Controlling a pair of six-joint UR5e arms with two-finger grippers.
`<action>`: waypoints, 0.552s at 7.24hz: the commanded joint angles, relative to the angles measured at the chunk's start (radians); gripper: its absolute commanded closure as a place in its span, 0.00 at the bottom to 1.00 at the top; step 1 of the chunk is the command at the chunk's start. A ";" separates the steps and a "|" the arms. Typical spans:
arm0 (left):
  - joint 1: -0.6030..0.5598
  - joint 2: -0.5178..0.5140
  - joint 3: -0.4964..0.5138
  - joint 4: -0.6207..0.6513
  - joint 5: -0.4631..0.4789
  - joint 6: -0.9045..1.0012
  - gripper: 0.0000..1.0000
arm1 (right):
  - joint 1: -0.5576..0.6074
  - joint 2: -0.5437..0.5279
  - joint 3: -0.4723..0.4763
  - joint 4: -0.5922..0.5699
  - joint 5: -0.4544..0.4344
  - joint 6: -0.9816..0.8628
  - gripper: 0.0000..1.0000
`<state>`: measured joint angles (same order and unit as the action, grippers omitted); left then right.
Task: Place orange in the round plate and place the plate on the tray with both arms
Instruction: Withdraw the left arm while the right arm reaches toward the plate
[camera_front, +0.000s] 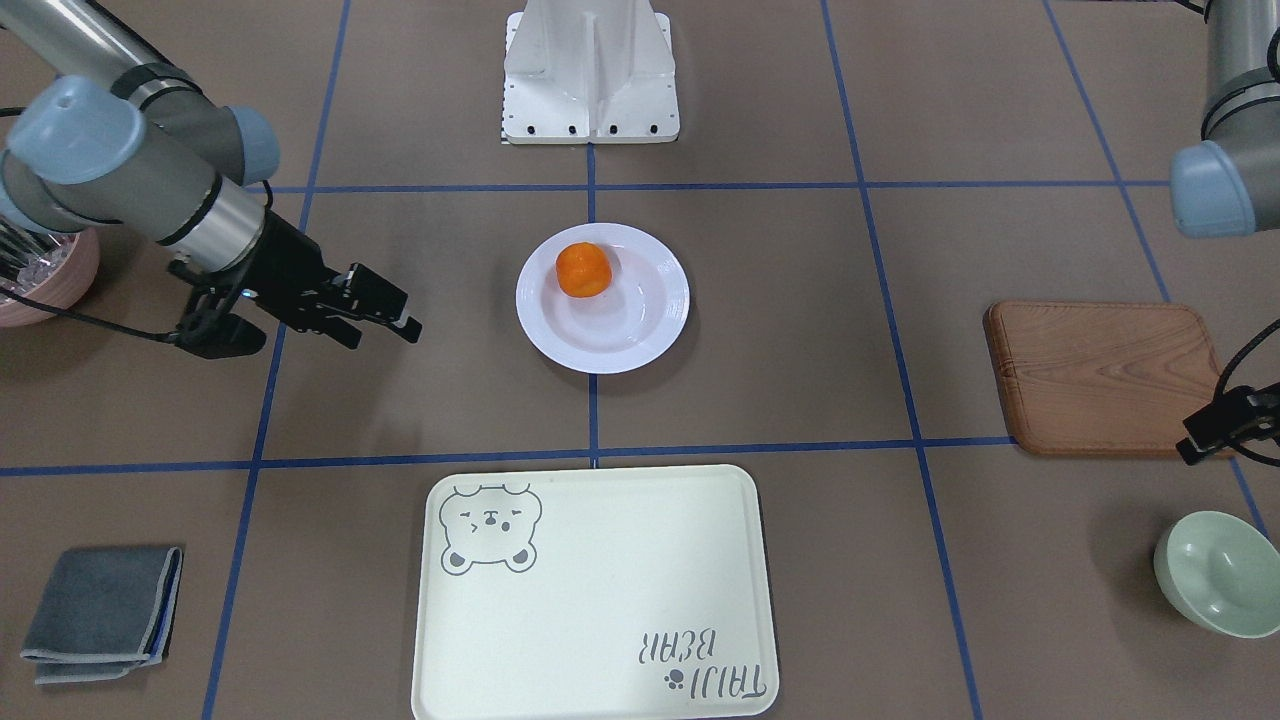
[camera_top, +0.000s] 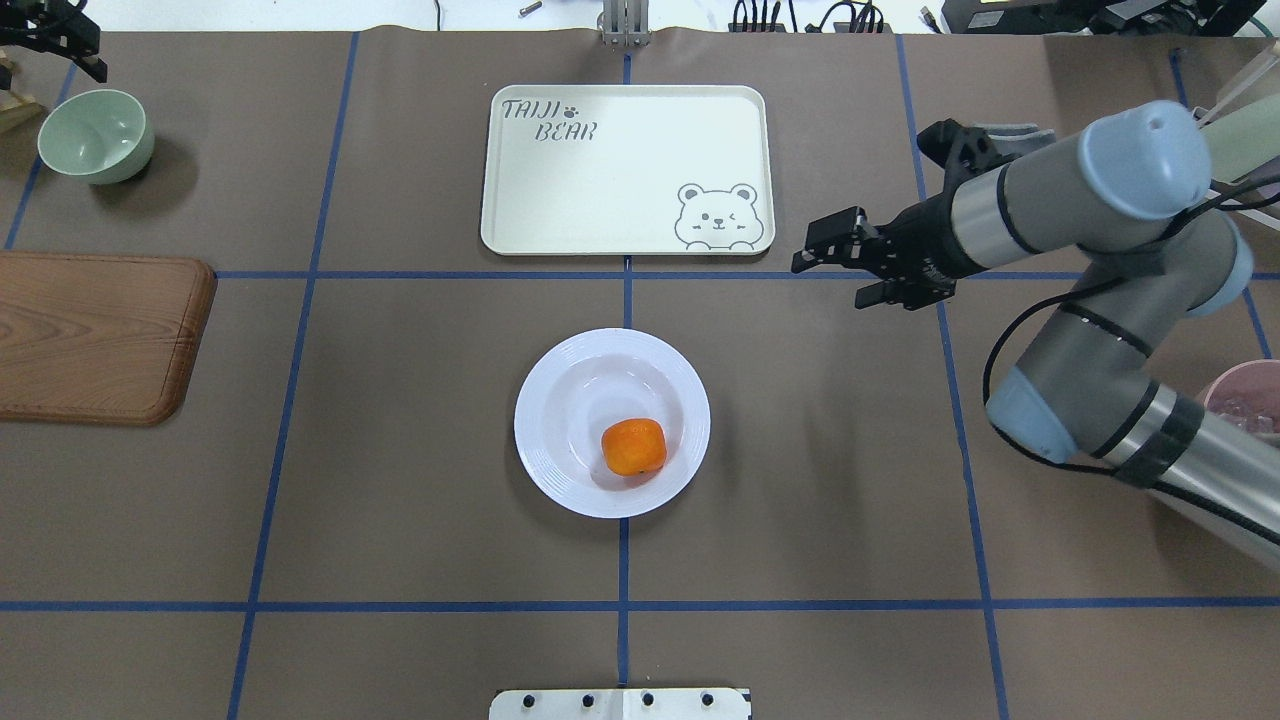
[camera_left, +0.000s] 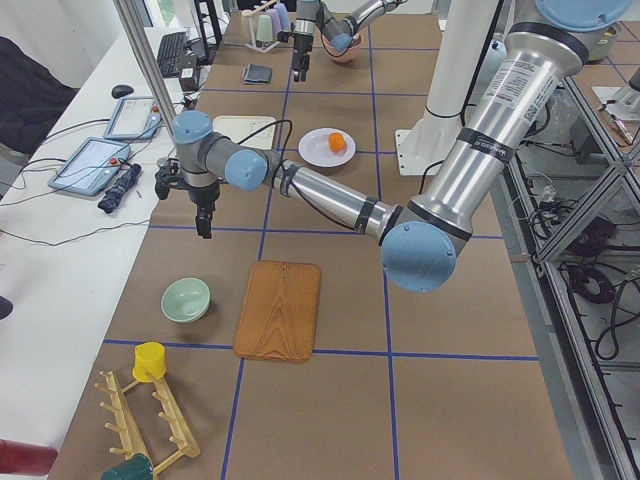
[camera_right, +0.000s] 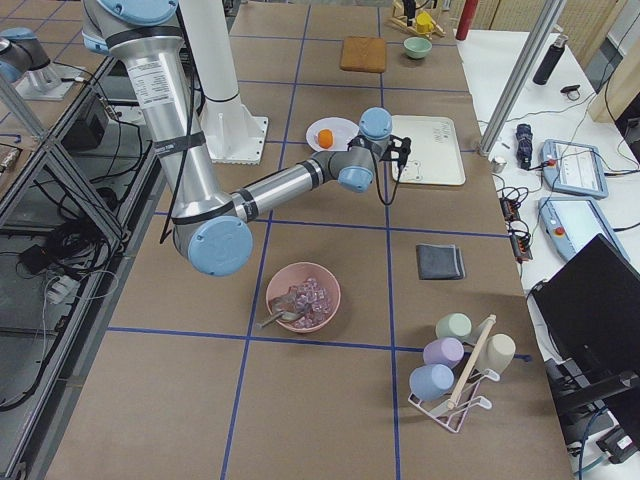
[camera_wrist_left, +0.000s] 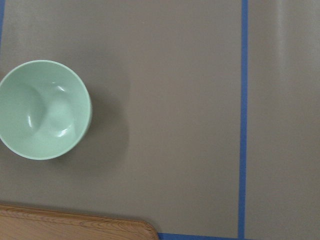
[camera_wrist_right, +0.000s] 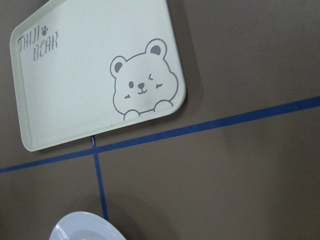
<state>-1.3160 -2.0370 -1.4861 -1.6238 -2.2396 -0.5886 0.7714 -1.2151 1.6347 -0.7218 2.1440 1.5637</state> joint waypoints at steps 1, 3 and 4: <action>-0.034 0.035 -0.003 -0.010 0.006 0.003 0.01 | -0.131 0.037 -0.079 0.174 -0.162 0.120 0.00; -0.039 0.035 0.000 -0.008 0.008 0.003 0.01 | -0.200 0.052 -0.091 0.179 -0.238 0.122 0.00; -0.040 0.035 0.000 -0.008 0.008 0.004 0.01 | -0.222 0.052 -0.104 0.214 -0.271 0.124 0.00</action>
<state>-1.3533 -2.0027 -1.4871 -1.6325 -2.2322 -0.5857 0.5841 -1.1669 1.5441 -0.5386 1.9201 1.6837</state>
